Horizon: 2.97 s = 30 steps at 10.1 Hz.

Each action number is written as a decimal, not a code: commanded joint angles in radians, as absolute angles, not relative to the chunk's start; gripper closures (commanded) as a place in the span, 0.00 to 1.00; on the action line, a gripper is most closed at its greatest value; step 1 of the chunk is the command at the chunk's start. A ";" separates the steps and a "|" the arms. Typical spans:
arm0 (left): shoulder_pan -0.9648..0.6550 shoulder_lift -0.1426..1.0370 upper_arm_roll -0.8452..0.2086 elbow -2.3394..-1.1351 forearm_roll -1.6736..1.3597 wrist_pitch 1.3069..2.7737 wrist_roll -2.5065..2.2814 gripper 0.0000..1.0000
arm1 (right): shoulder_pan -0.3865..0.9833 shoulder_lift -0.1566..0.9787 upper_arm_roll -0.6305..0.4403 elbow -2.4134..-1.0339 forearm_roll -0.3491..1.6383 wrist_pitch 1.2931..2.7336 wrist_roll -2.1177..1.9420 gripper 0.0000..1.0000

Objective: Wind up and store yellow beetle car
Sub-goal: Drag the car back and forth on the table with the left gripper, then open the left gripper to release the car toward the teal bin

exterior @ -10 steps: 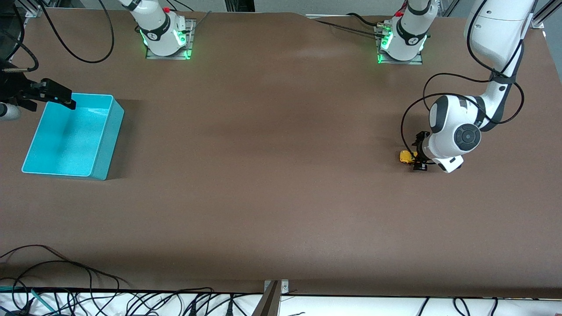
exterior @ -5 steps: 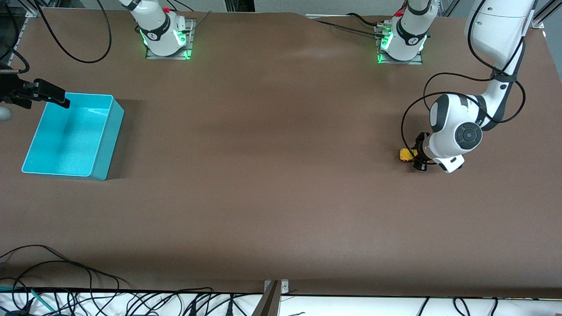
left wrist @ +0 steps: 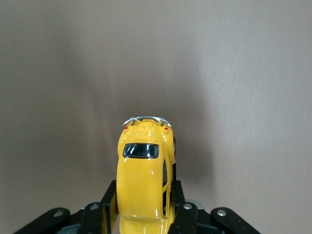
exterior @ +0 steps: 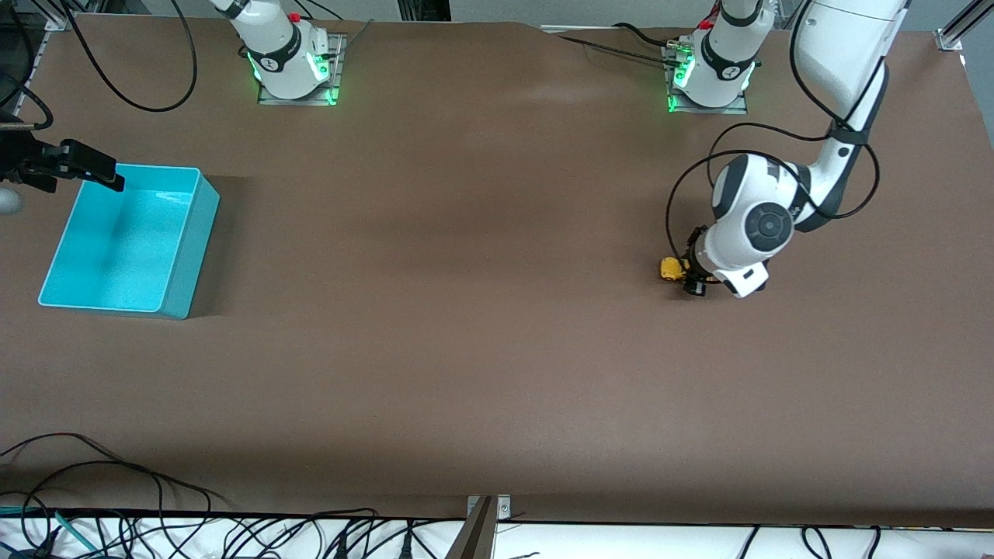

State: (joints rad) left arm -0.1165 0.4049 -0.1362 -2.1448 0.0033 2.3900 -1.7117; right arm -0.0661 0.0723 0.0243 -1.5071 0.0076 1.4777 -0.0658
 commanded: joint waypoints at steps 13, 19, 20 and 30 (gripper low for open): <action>-0.026 0.509 -0.126 -2.111 0.091 2.427 -1.665 1.00 | -0.072 0.074 0.028 -1.490 0.025 1.470 -0.075 0.00; 0.081 0.520 -0.121 -2.111 0.094 2.427 -1.569 1.00 | -0.072 0.074 0.028 -1.489 0.025 1.470 -0.075 0.00; 0.096 0.523 -0.120 -2.111 0.094 2.427 -1.545 1.00 | -0.072 0.074 0.028 -1.489 0.025 1.470 -0.075 0.00; 0.138 0.520 -0.109 -2.111 0.152 2.419 -1.529 1.00 | -0.072 0.075 0.028 -1.489 0.025 1.470 -0.075 0.00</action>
State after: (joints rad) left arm 0.1293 0.4564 -0.1156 -2.1260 0.1184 2.4033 -1.5422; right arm -0.0658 0.0722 0.0249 -1.5068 0.0078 1.4784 -0.0658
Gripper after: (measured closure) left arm 0.542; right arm 0.000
